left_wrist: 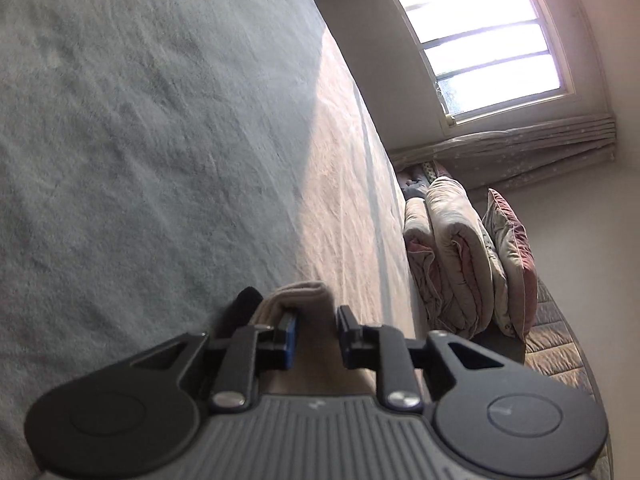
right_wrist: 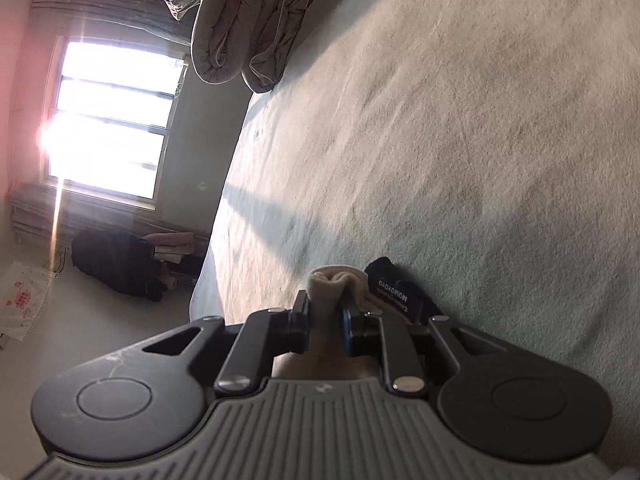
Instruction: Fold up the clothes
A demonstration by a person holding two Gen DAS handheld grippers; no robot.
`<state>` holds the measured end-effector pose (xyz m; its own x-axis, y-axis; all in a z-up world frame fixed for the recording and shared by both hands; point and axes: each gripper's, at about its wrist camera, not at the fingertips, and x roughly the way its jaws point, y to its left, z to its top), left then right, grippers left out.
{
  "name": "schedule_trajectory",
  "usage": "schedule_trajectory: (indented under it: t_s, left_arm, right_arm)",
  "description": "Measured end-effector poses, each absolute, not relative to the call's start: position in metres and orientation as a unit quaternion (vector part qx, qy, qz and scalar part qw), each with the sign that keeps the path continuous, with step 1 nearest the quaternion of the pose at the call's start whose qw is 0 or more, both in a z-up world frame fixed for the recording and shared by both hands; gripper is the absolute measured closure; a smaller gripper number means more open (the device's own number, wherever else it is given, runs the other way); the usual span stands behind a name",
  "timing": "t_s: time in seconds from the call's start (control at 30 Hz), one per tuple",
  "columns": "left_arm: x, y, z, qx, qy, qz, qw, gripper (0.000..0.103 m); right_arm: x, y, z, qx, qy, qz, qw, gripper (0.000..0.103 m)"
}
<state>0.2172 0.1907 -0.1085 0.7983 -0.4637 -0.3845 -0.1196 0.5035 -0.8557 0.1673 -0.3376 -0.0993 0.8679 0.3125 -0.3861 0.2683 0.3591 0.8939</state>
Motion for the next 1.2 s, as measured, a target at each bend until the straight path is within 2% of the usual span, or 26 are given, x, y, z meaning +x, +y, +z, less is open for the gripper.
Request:
schedule_trajectory:
  t_s: [0.07,0.1,0.4,0.43,0.47,0.5,0.53,0.57,0.7,0.83,0.93,1.03,1.2]
  left_arm:
    - [0.215,0.195,-0.098,-0.437,0.287,-0.111,0.845,0.054]
    - [0.216,0.196,-0.094,-0.414,0.283,-0.113,0.858,0.050]
    - [0.247,0.186,-0.099,-0.289,0.323,-0.133,0.891,0.051]
    - [0.248,0.182,-0.100,-0.282,0.323,-0.133,0.894,0.057]
    - [0.248,0.179,-0.101,-0.278,0.322,-0.133,0.895,0.073]
    - [0.248,0.176,-0.102,-0.273,0.319,-0.132,0.898,0.082]
    - [0.246,0.173,-0.101,-0.264,0.310,-0.127,0.904,0.090]
    - [0.241,0.170,-0.100,-0.253,0.297,-0.123,0.913,0.092]
    - [0.222,0.169,-0.092,-0.233,0.238,-0.107,0.937,0.093]
    - [0.226,0.163,-0.086,-0.218,0.216,-0.093,0.947,0.093]
    - [0.235,0.158,-0.090,-0.192,0.234,-0.079,0.950,0.093]
    - [0.246,0.154,-0.100,-0.169,0.263,-0.066,0.948,0.093]
    - [0.252,0.166,-0.107,-0.211,0.299,-0.067,0.928,0.089]
  right_arm:
    - [0.164,-0.344,-0.092,0.544,0.240,0.019,0.804,0.057]
    - [0.162,-0.347,-0.088,0.532,0.232,0.021,0.814,0.053]
    - [0.179,-0.309,-0.087,0.316,0.268,0.012,0.910,0.052]
    - [0.180,-0.303,-0.090,0.296,0.271,0.007,0.916,0.052]
    - [0.182,-0.297,-0.093,0.275,0.273,0.002,0.922,0.058]
    - [0.184,-0.291,-0.096,0.255,0.275,-0.002,0.927,0.073]
    - [0.184,-0.286,-0.097,0.238,0.272,-0.007,0.932,0.080]
    - [0.183,-0.283,-0.096,0.227,0.263,-0.011,0.938,0.084]
    - [0.179,-0.271,-0.090,0.177,0.222,-0.028,0.958,0.089]
    - [0.179,-0.259,-0.080,0.135,0.185,-0.042,0.972,0.089]
    - [0.188,-0.254,-0.084,0.119,0.186,-0.051,0.974,0.089]
    - [0.201,-0.257,-0.093,0.120,0.220,-0.062,0.966,0.089]
    - [0.214,-0.262,-0.100,0.125,0.265,-0.069,0.954,0.088]
